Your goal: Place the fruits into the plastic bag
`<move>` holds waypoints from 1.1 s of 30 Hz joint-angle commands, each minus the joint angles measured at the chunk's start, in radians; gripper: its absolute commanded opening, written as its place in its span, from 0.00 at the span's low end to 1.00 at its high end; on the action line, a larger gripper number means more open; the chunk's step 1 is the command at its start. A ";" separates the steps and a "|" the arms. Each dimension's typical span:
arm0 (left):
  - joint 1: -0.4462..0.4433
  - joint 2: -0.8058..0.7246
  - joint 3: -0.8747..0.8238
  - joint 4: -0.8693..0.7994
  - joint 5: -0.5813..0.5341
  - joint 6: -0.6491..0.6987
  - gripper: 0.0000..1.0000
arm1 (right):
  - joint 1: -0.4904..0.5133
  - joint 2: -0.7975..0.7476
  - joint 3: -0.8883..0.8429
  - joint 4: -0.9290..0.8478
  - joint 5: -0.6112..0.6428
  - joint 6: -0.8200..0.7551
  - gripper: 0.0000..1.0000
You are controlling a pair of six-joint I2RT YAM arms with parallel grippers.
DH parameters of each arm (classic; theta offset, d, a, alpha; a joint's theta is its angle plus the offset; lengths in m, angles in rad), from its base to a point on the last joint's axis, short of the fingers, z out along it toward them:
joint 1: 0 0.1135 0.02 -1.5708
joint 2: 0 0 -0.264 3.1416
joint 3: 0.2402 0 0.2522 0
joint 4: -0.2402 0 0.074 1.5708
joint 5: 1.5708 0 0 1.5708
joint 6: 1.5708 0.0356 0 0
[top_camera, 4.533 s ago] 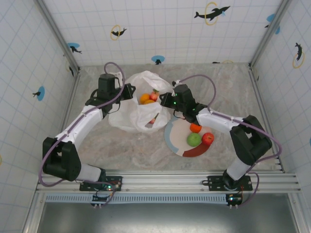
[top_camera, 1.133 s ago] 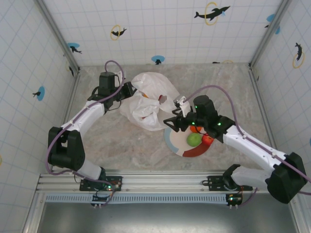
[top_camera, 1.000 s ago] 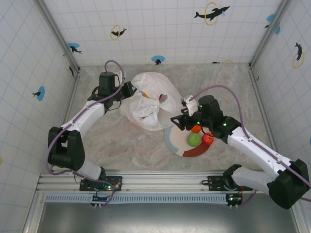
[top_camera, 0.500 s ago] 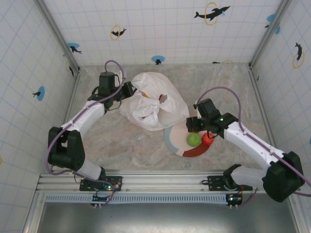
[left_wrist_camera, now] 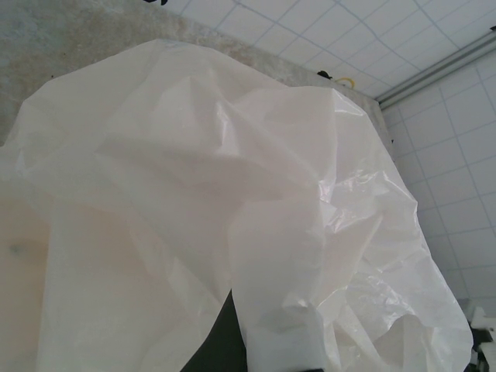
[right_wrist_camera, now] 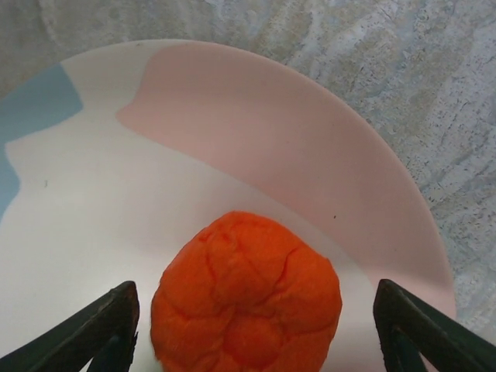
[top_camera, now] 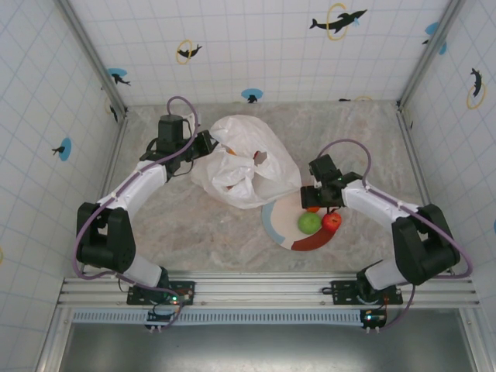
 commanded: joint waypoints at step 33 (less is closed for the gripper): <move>-0.005 -0.008 -0.010 0.005 0.009 0.013 0.00 | 0.122 -0.400 -0.008 0.381 -0.166 -0.082 0.51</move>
